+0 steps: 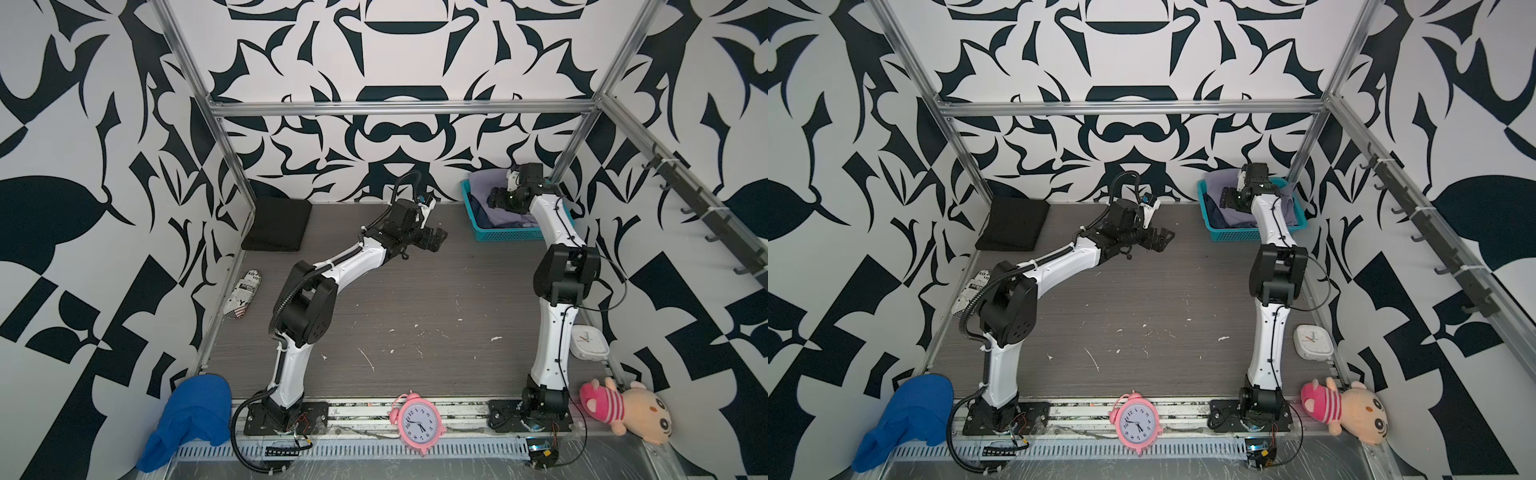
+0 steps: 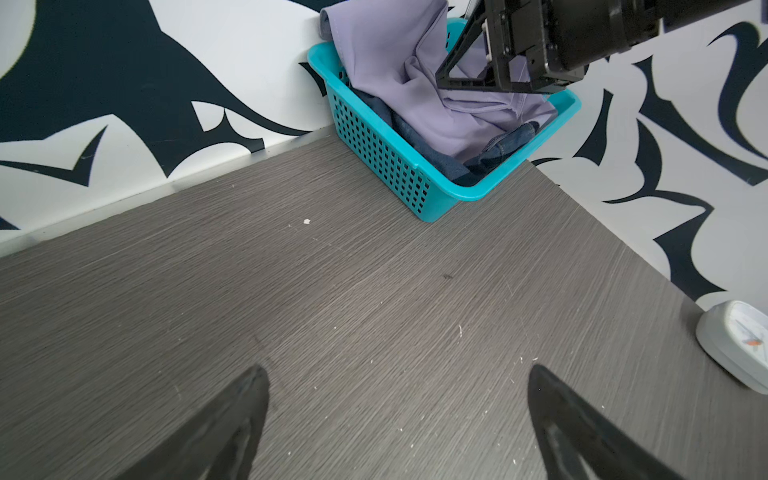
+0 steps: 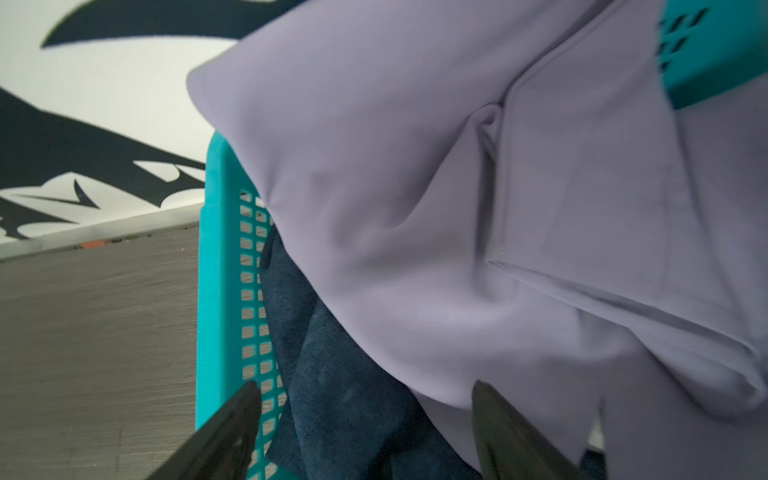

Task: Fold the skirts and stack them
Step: 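Lower the right gripper into the teal basket and grasp the lavender skirt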

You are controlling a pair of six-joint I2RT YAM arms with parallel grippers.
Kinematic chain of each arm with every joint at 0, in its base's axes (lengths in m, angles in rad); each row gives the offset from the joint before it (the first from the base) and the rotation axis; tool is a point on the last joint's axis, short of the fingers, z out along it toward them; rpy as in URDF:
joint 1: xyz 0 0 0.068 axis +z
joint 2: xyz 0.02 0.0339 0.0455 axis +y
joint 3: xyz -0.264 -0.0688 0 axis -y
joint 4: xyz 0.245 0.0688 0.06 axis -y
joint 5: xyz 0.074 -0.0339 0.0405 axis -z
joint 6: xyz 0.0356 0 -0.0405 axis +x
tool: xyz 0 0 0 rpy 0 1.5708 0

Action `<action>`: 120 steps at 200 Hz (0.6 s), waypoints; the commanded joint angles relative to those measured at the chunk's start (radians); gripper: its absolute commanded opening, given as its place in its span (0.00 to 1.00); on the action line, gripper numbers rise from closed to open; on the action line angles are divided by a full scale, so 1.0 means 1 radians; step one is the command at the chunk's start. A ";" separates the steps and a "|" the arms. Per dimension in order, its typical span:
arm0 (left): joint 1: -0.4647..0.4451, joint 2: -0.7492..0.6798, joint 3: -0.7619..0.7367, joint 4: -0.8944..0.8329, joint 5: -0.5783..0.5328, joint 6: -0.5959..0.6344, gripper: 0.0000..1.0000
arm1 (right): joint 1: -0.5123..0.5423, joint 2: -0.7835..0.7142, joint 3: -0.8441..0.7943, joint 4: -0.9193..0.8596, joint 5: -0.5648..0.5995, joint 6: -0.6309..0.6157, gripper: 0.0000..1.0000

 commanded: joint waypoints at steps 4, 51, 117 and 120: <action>0.002 -0.001 -0.002 -0.023 -0.019 0.024 0.99 | 0.014 0.008 0.043 0.097 -0.042 -0.034 0.82; 0.002 0.004 0.000 -0.042 -0.024 0.028 0.99 | 0.034 0.171 0.202 0.146 0.026 -0.042 0.80; 0.003 0.007 0.000 -0.060 -0.029 0.022 0.99 | 0.050 0.338 0.428 0.130 0.133 -0.016 0.44; 0.003 0.006 0.002 -0.062 -0.029 0.023 0.99 | 0.050 0.336 0.422 0.136 0.133 -0.015 0.41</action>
